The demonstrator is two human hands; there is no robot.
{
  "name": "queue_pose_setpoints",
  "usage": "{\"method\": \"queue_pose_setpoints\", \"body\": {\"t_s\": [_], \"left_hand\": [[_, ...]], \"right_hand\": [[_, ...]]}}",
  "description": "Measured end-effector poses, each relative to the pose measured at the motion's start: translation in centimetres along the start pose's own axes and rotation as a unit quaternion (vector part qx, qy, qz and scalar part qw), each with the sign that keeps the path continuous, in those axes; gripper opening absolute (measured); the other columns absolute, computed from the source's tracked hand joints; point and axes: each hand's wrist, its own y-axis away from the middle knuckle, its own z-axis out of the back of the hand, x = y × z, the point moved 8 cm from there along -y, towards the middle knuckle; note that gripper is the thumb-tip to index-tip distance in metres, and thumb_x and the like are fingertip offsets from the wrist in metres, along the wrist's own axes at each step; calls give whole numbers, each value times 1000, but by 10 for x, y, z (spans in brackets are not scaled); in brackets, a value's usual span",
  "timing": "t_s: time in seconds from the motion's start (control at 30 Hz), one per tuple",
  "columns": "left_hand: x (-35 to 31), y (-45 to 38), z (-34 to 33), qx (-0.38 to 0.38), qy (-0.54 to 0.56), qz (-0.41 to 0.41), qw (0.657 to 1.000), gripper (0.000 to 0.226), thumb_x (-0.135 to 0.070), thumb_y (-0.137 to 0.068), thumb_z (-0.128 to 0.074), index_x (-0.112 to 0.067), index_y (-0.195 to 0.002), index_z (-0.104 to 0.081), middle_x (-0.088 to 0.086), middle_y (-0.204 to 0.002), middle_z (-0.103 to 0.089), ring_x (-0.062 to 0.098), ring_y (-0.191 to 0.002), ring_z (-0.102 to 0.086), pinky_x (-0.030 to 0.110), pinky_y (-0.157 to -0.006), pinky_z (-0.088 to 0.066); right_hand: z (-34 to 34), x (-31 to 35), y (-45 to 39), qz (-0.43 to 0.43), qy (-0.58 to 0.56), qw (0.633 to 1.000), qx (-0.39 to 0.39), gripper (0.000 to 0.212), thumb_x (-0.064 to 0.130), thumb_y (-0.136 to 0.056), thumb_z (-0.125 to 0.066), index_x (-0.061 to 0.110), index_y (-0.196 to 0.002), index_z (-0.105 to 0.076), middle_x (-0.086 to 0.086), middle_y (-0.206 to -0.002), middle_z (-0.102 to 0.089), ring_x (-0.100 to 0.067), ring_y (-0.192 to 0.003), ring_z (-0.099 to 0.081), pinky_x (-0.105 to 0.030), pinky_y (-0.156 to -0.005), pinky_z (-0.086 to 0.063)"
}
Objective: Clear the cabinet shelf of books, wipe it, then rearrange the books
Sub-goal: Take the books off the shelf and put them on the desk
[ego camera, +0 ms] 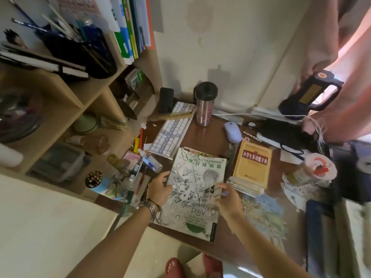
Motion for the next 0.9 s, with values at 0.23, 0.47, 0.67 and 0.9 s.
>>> {"method": "queue_pose_setpoints", "body": {"t_s": [0.23,0.47,0.67,0.9], "left_hand": [[6,-21,-15,28,-21,-1,999,60,-4,-83,-61,-17,-139,-45,0,-120,-63,9,-76,-59,31,-72,-53],[-3,-28,-23,63,-70,-15,995,64,-16,-87,-63,-19,-145,-36,6,-75,-59,10,-48,-37,11,-38,-30],[-17,-22,-21,111,-172,-37,978,70,-26,-88,-63,-17,-147,-29,5,-143,-45,23,-125,-48,27,-96,-41],[-52,-11,3,86,-277,-112,950,30,-31,-94,-52,-16,-119,-58,-1,-91,-65,17,-73,-59,25,-60,-44]], "right_hand": [[-4,-9,-15,-20,9,1000,3,62,-16,-84,-54,17,-135,-47,-6,-130,-51,-24,-100,-61,-50,-85,-54],[-2,-14,-27,-6,62,998,22,57,-5,-84,-64,15,-135,-48,-7,-137,-51,-12,-96,-59,-23,-68,-52],[-1,4,-26,16,173,982,77,49,11,-89,-64,10,-135,-47,-2,-122,-57,-22,-112,-58,-30,-85,-48],[21,52,-18,98,349,928,87,19,24,-95,-53,16,-111,-61,2,-111,-67,-10,-84,-68,-29,-76,-57]]}}
